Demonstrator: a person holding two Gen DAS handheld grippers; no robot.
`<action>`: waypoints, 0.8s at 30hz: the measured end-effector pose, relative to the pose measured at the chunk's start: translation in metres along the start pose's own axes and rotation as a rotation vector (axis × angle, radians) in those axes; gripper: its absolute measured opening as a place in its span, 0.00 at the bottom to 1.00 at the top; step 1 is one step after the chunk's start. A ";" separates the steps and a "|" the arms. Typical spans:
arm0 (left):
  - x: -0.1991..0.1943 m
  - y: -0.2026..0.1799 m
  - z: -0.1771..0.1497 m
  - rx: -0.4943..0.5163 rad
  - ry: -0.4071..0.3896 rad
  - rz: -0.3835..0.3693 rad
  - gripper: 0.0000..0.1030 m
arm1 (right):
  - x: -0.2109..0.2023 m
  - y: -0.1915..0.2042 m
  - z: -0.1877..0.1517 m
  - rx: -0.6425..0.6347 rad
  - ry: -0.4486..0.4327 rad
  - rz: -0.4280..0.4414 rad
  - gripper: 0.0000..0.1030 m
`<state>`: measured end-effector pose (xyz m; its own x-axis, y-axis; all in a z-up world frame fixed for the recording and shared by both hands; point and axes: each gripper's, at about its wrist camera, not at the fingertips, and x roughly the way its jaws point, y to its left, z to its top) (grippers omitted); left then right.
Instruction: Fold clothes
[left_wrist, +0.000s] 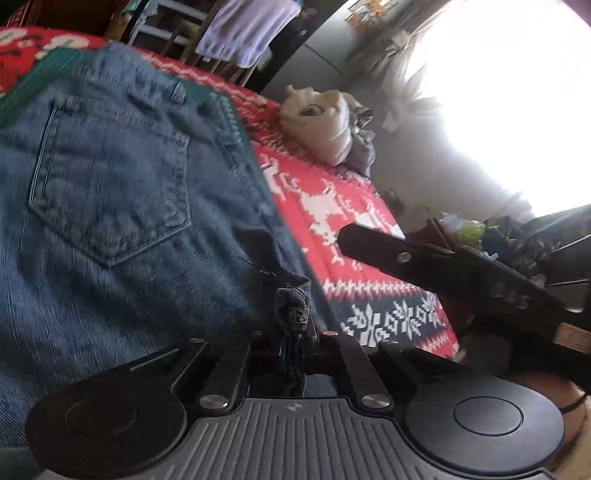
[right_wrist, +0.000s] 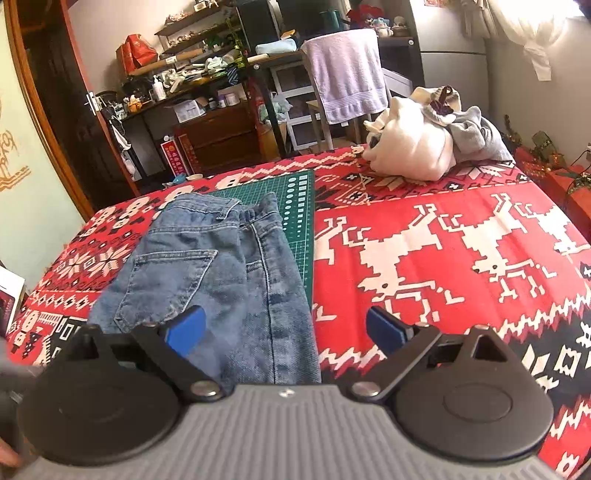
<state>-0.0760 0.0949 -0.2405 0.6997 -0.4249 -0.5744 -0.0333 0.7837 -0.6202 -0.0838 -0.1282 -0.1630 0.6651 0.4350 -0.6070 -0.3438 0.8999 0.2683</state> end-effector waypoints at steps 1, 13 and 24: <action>-0.001 0.000 0.001 0.001 0.001 -0.001 0.06 | 0.000 0.001 0.000 0.000 0.000 0.004 0.93; -0.003 -0.024 -0.009 0.133 0.004 0.038 0.24 | 0.002 0.000 -0.005 0.084 0.023 0.053 0.92; -0.019 -0.040 -0.009 0.199 0.022 -0.028 0.24 | -0.004 -0.026 -0.012 0.248 0.056 0.121 0.87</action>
<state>-0.0940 0.0678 -0.2096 0.6825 -0.4562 -0.5710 0.1298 0.8445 -0.5196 -0.0852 -0.1536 -0.1762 0.5893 0.5434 -0.5979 -0.2407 0.8245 0.5121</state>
